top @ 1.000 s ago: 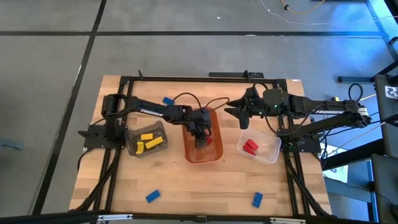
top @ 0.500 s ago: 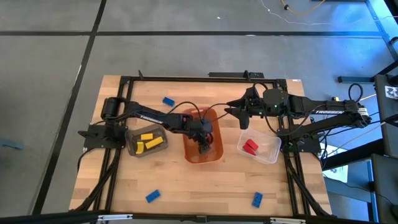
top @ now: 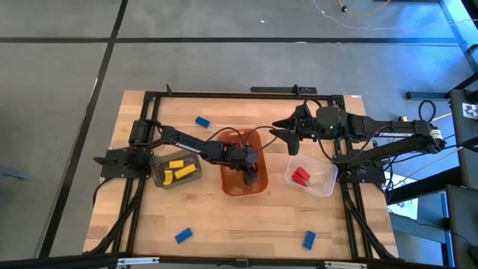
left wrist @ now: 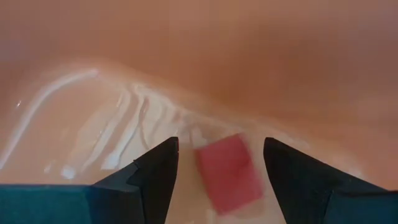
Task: Sort & place blocks by color
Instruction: Put the red block into the transparent bin
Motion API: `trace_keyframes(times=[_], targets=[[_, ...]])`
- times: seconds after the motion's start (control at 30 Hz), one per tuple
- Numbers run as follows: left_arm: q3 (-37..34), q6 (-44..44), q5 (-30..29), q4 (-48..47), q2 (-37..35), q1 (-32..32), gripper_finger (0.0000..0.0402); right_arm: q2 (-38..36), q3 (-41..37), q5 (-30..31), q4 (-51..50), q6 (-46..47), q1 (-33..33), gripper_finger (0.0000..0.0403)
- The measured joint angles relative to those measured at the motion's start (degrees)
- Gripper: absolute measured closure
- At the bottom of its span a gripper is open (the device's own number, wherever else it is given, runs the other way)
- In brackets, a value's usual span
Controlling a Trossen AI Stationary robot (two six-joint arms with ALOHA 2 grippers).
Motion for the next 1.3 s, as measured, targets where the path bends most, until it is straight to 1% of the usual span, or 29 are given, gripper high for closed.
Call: trace_keyframes(times=[0.13,0.2,0.27,0.47,0.53,0.63,0.73,0.77,0.87,1.0,1.1,1.2,1.3], targets=[[0.1,0.0,0.2,1.1,1.1,0.1,0.0176,0.0,0.0,0.0,0.0,0.0,0.0,0.0218],[-0.2,0.1,1.8,-0.8,1.5,0.1,0.0174,0.0,0.0,0.0,-0.1,-0.1,0.0,0.0218],[0.0,0.1,3.0,-0.2,1.5,0.0,0.0174,0.0,0.0,0.0,-0.1,-0.1,0.0,0.0218],[0.1,0.3,2.6,-0.5,2.6,-0.3,0.0178,0.0,0.0,0.4,-0.1,-0.4,0.0,0.0218],[0.1,0.4,2.3,-0.9,3.3,-0.3,0.0184,0.0,0.0,0.5,-0.1,-0.5,0.0,0.0218],[0.2,0.4,1.8,-1.5,4.2,-0.3,0.0214,0.0,0.0,0.5,-0.1,-0.8,0.0,0.0218],[0.2,0.4,1.8,-1.8,4.2,-0.1,0.0271,0.0,0.0,0.8,0.1,-1.7,0.0,0.0218],[0.2,0.6,2.0,-1.8,4.1,0.1,0.0285,0.0,0.0,1.3,0.1,-1.8,0.0,0.0218],[0.0,2.5,4.0,-2.7,2.4,1.2,0.0285,0.0,0.0,3.4,2.4,-2.2,0.0,0.0218],[-0.2,6.5,4.7,-5.9,-2.6,3.3,0.0285,-0.4,0.0,3.5,7.8,-5.8,0.0,0.0218],[-0.1,10.5,4.2,-9.8,-7.7,5.4,0.0285,-1.5,0.0,3.4,10.2,-8.3,0.0,0.0218],[-0.6,13.8,4.0,-11.3,-12.9,7.3,0.0285,-3.2,0.0,3.4,10.4,-9.9,0.0,0.0218],[-1.2,16.0,3.8,-9.4,-18.4,8.9,0.0285,-5.3,0.0,3.4,10.1,-10.5,0.0,0.0218]])
